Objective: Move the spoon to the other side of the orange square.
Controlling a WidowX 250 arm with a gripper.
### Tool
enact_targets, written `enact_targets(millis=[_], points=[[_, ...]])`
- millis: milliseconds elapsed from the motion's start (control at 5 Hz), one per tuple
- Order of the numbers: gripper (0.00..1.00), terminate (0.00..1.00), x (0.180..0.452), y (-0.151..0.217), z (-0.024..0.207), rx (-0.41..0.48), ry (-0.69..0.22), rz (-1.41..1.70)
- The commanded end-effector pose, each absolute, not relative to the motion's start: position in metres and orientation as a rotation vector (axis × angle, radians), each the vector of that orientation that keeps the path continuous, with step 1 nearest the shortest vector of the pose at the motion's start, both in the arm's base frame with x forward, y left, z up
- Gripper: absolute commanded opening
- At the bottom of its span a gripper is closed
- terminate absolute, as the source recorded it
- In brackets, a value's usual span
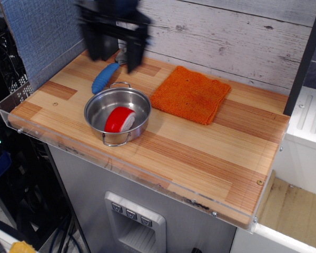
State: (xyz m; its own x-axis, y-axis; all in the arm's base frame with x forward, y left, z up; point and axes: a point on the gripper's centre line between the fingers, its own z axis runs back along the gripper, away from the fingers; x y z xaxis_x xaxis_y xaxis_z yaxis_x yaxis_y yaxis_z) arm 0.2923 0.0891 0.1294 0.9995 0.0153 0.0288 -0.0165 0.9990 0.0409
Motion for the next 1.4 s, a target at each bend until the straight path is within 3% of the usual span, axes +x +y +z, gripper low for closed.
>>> enact_targets(millis=[0,800,1200], points=[[1.00,0.00,0.315,0.157,0.128,0.056,-0.079,0.094],[1.00,0.00,0.366,0.181,0.078,0.101,-0.112,0.198],[1.00,0.00,0.386,0.187,0.056,0.109,-0.080,0.244]])
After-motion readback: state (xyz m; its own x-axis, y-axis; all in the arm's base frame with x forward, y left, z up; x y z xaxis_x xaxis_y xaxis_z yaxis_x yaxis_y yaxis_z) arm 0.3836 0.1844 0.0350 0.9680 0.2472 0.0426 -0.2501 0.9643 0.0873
